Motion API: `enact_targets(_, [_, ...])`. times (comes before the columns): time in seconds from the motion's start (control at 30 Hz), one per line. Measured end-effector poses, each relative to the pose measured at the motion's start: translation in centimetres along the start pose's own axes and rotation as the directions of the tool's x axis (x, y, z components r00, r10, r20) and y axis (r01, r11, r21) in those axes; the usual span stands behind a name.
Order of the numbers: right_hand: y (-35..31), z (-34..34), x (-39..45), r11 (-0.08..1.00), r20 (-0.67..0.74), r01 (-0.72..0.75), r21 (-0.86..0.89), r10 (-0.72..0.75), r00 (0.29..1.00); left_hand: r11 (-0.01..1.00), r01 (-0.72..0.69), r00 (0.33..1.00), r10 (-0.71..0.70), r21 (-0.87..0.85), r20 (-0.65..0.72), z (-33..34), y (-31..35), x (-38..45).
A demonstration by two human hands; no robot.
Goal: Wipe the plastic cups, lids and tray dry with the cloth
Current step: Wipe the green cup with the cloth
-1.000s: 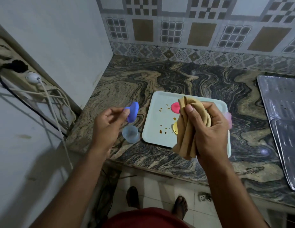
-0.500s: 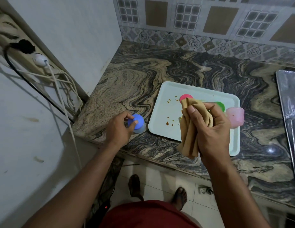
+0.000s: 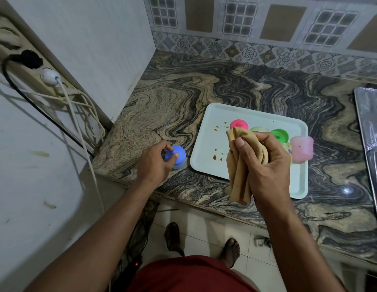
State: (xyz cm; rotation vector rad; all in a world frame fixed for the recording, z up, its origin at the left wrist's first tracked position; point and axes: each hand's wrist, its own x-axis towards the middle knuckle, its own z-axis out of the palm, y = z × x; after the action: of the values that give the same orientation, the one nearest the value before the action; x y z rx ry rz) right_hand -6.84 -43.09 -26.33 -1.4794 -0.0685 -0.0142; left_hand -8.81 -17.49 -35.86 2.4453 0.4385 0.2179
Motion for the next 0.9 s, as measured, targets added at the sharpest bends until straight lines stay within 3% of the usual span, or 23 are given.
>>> enact_targets(0.2, [0.5,-0.6,-0.2,1.0,-0.006,0.0,0.028,0.001,1.0,0.999,0.008,1.0,-0.008,-0.045,-0.009,0.3,-0.2,-0.7])
enact_targets(0.5, [1.5,-5.2,0.0,0.998,-0.178,-0.055,0.005,0.055,0.982,0.999,0.032,0.998,-0.031,0.012,-0.063,0.8,-0.6,-2.4])
enact_targets(0.63, [1.6,-6.8,-0.1,0.998,-0.245,-0.057,0.027,0.062,0.968,0.995,-0.094,0.989,0.092,-0.013,-0.112,1.3,1.8,-1.5])
enact_targets(0.77, [1.4,-8.4,-0.4,0.998,-0.299,-0.057,0.037,0.066,0.952,0.974,-0.216,0.975,0.218,-0.072,0.027,3.7,6.4,0.0])
enact_targets(0.9, [1.1,-9.8,-0.9,0.996,-0.349,-0.069,0.049,0.082,0.934,0.933,-0.358,0.912,0.358,-0.039,0.198,7.6,11.5,2.9])
